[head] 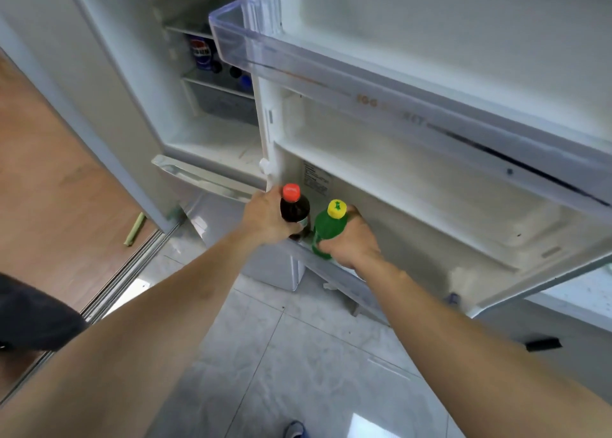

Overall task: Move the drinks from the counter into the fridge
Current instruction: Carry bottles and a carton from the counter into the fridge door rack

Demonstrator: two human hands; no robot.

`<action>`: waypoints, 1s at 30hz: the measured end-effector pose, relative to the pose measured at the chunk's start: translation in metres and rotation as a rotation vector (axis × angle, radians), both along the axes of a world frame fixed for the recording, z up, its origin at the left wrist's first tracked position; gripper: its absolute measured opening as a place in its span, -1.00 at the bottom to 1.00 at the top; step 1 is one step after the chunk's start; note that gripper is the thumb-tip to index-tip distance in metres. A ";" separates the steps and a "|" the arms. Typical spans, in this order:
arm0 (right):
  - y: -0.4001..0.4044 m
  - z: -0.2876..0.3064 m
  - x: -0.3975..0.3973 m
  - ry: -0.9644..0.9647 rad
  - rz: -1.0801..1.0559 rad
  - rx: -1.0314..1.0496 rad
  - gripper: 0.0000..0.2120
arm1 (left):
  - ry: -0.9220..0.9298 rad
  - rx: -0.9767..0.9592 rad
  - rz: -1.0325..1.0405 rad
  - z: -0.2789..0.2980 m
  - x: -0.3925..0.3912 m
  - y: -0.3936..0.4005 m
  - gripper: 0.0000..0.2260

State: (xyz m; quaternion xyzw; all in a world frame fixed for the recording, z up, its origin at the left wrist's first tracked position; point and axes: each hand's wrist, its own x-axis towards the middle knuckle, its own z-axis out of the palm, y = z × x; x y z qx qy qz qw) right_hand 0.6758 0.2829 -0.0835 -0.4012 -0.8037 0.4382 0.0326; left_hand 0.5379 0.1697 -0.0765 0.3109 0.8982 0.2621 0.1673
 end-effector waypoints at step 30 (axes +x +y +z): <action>-0.026 0.015 0.086 0.421 -0.099 0.244 -0.76 | 0.034 0.871 0.316 -0.027 0.095 -0.019 -0.63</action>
